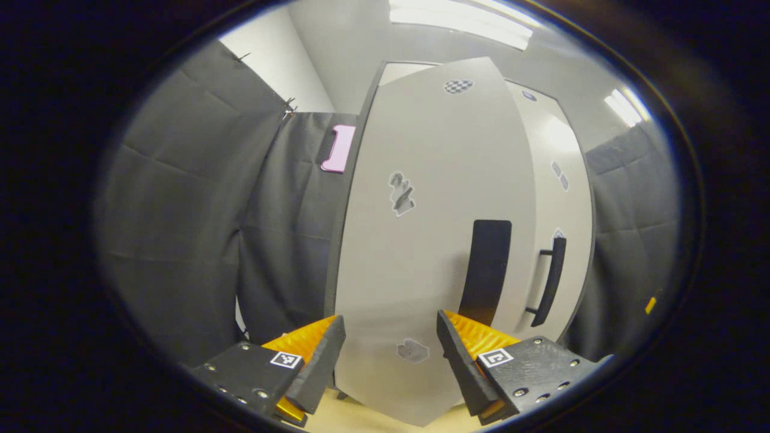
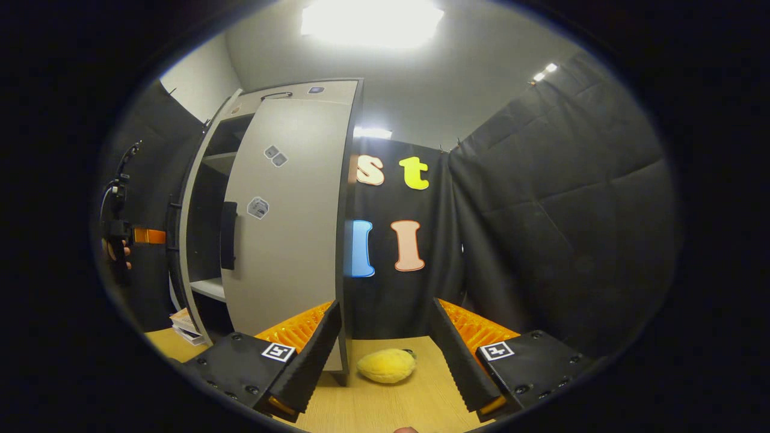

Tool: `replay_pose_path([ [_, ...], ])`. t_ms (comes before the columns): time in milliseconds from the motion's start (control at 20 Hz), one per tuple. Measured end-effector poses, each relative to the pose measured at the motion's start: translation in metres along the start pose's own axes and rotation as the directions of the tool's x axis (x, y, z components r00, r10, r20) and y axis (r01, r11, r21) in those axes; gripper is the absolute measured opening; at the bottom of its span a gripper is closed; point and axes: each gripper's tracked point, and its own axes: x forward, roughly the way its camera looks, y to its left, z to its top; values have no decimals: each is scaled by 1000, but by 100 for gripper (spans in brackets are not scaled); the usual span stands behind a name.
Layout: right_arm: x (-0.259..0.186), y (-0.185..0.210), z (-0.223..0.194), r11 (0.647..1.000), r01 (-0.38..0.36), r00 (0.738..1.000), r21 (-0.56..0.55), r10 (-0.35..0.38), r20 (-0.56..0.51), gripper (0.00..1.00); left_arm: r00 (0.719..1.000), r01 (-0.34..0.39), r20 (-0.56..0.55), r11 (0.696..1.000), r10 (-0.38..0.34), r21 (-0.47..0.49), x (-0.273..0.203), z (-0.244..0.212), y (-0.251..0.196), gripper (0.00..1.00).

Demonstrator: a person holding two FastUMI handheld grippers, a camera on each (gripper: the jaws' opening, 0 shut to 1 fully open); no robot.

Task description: Grasp the bottle in the cabinet with the left hand and place it on the coaster, then close the right door with the right hand and the left door with the left hand.

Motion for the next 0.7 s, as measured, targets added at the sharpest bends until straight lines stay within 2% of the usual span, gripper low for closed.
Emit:
replay_pose_path([
  [50, -1, 0, 2, 1000, -4, 1000, -3, 4, 3, 95, 1000, -4, 6, 1000, 4, 20, 1, 2, -1, 96],
  [100, -4, 0, 3, 1000, -10, 1000, -8, 10, 8, 95, 1000, -8, 13, 999, 7, 37, -1, 0, -1, 90],
  [150, -6, 0, 5, 1000, -14, 1000, -13, 15, 14, 95, 1000, -6, 12, 999, 5, 47, -2, -1, -3, 96],
  [350, -13, 5, 16, 998, -58, 998, 29, 58, 29, 96, 1000, -9, 27, 998, 7, 70, -21, 4, -5, 96],
  [600, -17, 13, 31, 986, -145, 989, 84, 142, 36, 95, 996, -65, 74, 990, 56, 128, -70, 18, 0, 96],
  [700, -21, 14, 34, 981, -166, 986, 98, 163, 35, 96, 996, -64, 75, 989, 54, 133, -90, 17, -2, 96],
])
